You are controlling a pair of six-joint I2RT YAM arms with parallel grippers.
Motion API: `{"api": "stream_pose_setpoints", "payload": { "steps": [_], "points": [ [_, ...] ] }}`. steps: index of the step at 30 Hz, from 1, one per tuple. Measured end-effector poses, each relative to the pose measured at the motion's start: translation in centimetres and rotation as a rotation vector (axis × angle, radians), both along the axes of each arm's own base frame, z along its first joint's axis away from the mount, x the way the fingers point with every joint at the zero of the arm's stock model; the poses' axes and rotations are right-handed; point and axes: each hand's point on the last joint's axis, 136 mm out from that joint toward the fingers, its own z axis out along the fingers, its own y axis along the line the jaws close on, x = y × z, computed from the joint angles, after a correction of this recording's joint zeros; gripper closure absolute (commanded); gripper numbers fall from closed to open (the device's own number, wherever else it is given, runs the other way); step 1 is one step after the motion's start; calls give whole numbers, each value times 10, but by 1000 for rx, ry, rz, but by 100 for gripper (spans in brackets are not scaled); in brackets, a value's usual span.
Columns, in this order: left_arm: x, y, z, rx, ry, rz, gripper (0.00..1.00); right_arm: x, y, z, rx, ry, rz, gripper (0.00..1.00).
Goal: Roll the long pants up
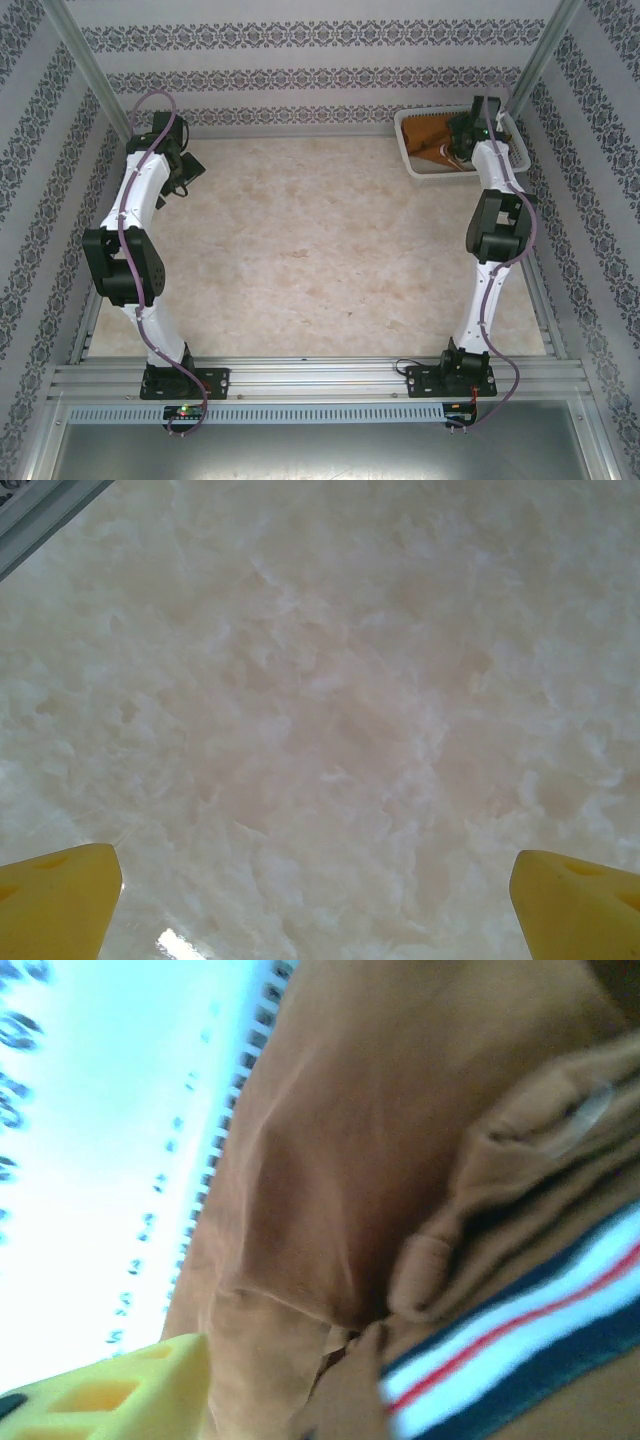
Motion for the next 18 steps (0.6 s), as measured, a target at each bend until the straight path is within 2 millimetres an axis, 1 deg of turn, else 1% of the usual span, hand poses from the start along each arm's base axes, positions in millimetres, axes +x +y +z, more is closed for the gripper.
{"api": "stream_pose_setpoints", "payload": {
  "steps": [3, 4, 6, 8, 10, 12, 16, 18],
  "points": [
    [-3, -1, -4, -12, 4, -1, 0, 8, -2, 33, -12, -18, 7, 23],
    [-4, -1, -6, -15, 4, -1, 0, 7, -1, 43, -12, -19, 7, 22],
    [-7, -3, -8, -24, 7, -2, 0, 1, -1, 56, -10, -10, 6, 21],
    [-11, -4, -9, -37, 7, -4, 0, -4, 1, 61, -5, 5, 4, 21],
    [-12, -4, -8, -44, -2, -1, 0, -12, 2, 55, 0, 47, 6, 20],
    [-13, -4, -7, -55, -15, 3, 0, -23, 3, 41, 1, 104, 6, 21],
    [-19, -6, -5, -75, -43, 2, 0, -56, 12, 10, -18, 212, 31, 21],
    [-19, -9, -2, -86, -73, -5, 0, -70, 20, 6, -47, 231, 64, 21]
  ]
}}
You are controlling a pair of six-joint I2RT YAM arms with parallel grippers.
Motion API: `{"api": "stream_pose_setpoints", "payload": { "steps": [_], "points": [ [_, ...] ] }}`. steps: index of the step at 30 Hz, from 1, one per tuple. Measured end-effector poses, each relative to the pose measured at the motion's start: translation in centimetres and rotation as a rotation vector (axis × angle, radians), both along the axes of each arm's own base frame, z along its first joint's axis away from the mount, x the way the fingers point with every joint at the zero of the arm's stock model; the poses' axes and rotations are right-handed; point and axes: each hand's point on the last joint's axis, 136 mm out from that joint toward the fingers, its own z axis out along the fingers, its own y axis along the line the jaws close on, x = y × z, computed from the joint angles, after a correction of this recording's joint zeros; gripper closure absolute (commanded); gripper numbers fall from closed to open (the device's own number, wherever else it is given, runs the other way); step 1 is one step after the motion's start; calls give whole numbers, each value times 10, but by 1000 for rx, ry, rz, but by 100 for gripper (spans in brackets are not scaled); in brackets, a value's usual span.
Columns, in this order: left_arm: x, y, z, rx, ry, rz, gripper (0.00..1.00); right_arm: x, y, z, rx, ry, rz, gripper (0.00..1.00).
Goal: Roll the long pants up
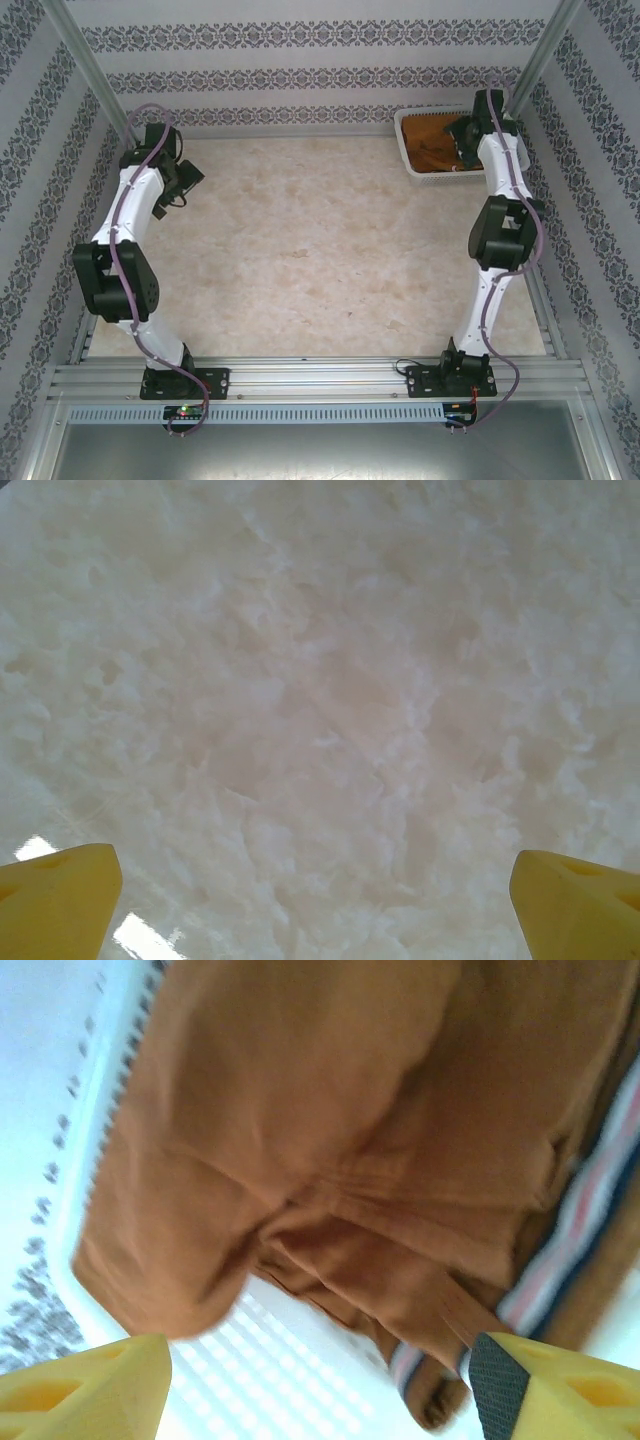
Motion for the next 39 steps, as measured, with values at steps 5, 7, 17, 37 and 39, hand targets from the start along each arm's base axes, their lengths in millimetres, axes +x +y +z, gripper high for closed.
{"api": "stream_pose_setpoints", "payload": {
  "steps": [5, 7, 17, 37, 39],
  "points": [
    [1, -10, 4, 5, -167, -91, 0, -30, 44, 30, -141, -98, 198, 20],
    [-8, -13, 3, 47, -259, -155, 0, -51, 69, 49, -238, -164, 300, 20],
    [-44, -14, -17, 320, -527, -316, 0, -166, 90, 20, -661, -287, 525, 2],
    [-58, -18, -69, 539, -519, -437, 0, -179, 78, -73, -934, -300, 577, 2],
    [-61, -18, -77, 540, -503, -437, 0, -181, 78, -73, -941, -313, 574, 2]
  ]
}}
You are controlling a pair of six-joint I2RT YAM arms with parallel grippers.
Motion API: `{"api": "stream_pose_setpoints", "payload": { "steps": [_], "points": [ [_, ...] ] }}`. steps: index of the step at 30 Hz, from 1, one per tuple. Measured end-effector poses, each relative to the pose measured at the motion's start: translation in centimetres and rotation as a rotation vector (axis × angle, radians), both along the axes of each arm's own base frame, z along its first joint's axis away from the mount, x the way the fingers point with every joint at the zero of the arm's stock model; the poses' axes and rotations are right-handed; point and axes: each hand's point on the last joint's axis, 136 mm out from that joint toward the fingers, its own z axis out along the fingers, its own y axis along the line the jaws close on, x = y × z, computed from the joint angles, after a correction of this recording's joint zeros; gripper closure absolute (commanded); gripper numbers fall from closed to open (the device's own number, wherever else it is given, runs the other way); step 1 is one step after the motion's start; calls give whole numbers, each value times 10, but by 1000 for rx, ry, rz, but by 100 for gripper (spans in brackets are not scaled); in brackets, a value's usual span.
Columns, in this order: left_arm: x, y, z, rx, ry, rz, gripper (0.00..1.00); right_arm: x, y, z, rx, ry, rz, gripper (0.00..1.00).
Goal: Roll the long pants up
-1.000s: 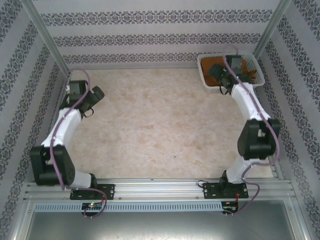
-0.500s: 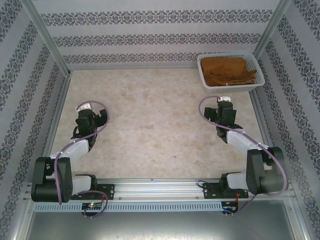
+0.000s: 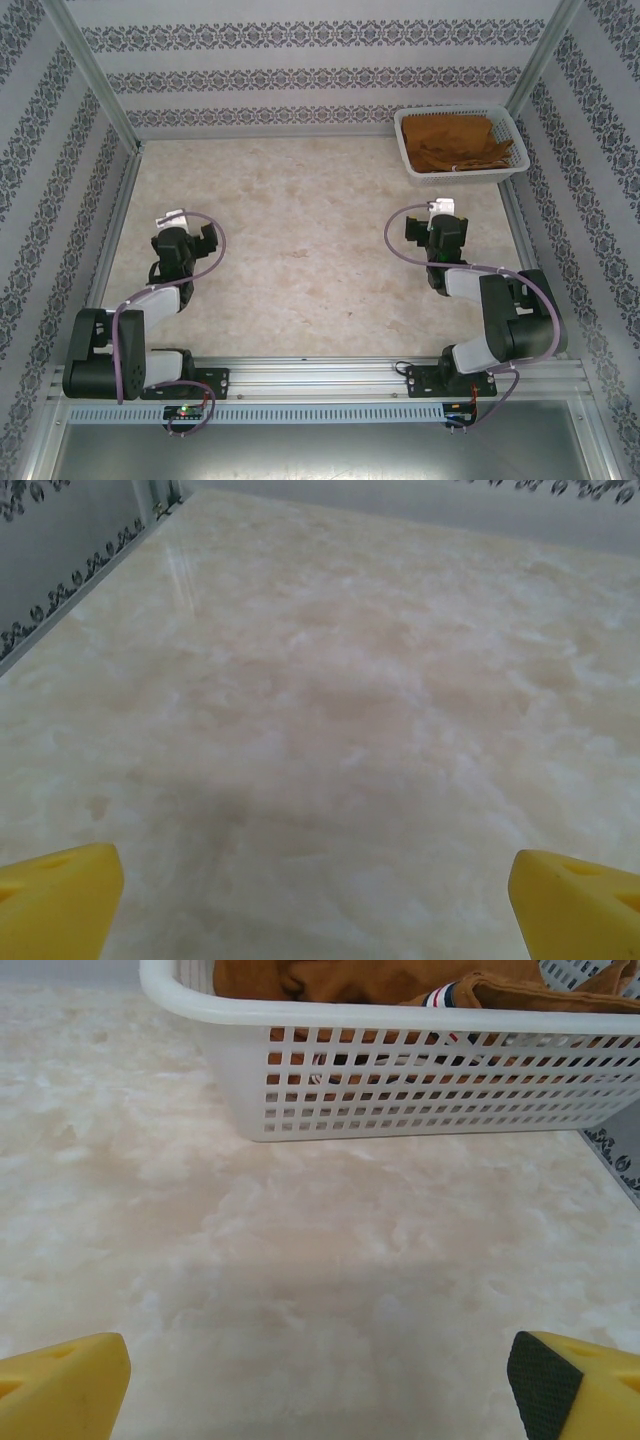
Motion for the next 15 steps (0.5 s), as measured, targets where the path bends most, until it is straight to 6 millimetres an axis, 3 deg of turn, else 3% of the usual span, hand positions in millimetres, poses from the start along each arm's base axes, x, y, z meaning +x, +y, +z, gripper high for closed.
{"api": "stream_pose_setpoints", "payload": {
  "steps": [8, 11, 15],
  "points": [
    [22, -7, -28, 48, 49, -51, 0, -5, 0, 7, 5, -80, 11, 2],
    [25, -18, -40, 68, 59, -87, 0, -10, 1, -6, 5, -87, 15, 2],
    [29, -19, -33, 83, 29, -91, 0, -11, 0, -11, 15, -68, 28, 2]
  ]
}}
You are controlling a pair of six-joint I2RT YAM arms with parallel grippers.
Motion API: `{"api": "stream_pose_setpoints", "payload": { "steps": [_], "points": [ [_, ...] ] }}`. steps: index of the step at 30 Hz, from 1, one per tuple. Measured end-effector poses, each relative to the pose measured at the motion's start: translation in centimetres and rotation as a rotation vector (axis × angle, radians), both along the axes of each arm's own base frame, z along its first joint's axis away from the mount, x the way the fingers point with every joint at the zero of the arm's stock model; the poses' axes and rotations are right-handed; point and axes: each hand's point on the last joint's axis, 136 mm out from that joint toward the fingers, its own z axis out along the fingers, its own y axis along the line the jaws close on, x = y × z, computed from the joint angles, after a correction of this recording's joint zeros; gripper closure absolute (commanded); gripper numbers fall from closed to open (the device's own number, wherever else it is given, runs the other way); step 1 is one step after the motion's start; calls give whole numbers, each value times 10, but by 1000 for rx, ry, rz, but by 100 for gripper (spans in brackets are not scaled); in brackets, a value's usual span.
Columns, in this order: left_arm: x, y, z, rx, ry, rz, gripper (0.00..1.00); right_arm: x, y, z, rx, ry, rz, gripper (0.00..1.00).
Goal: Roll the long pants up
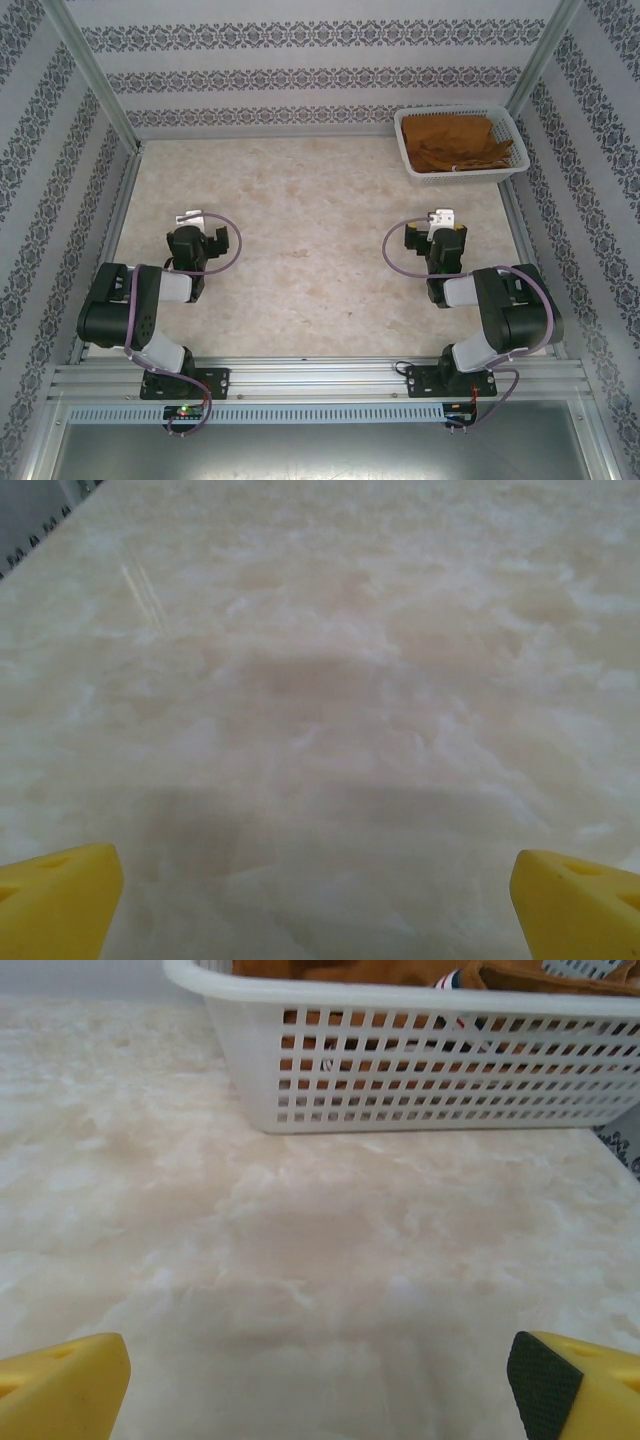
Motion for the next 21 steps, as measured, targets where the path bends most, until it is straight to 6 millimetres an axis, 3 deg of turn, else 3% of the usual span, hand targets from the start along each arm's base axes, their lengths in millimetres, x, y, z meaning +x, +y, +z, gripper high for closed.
{"api": "stream_pose_setpoints", "payload": {
  "steps": [21],
  "points": [
    [2, 1, 4, 13, -17, 2, 0, 11, 6, 7, 47, 0, 75, 2]
  ]
}}
